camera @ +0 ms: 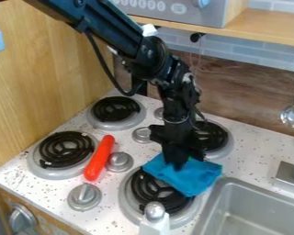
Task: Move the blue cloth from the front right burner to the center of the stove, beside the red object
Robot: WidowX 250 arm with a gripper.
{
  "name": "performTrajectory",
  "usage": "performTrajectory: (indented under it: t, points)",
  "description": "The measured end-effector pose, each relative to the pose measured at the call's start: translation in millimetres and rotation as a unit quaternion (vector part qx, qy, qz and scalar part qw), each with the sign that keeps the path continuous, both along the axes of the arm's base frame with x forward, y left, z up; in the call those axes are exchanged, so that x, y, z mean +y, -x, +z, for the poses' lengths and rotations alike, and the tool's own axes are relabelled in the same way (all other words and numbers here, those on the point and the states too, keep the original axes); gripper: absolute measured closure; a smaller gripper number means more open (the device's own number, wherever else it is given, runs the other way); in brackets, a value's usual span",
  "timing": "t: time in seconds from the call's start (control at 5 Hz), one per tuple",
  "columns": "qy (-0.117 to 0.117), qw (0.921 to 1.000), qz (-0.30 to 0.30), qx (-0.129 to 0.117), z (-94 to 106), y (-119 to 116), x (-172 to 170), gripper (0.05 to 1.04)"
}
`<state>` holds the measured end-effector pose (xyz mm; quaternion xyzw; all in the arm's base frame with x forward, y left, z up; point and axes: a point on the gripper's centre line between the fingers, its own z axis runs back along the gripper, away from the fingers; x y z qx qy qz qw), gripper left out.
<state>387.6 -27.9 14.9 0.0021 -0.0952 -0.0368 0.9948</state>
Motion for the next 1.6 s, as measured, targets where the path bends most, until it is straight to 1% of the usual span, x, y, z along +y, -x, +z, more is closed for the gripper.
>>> performTrajectory:
  t: [0.2,0.4,0.8,1.0,1.2,1.4,1.6]
  points:
    - [-0.006,0.9999,0.01,-0.001,0.1,0,3,1.006]
    - [-0.004,0.9998,0.021,-0.004,3.4,-6,7,1.009]
    - [-0.007,0.9944,0.105,0.005,-6.9,-26,67,1.009]
    - [-0.006,0.9919,0.127,0.008,-8.8,-33,80,1.009]
    - [-0.011,0.9868,0.161,0.009,-12.8,-36,103,1.009]
    - [-0.011,0.9839,0.178,0.006,-9.4,-45,113,1.009]
    - [-0.01,0.9828,0.184,-0.001,-4.6,-61,116,1.009]
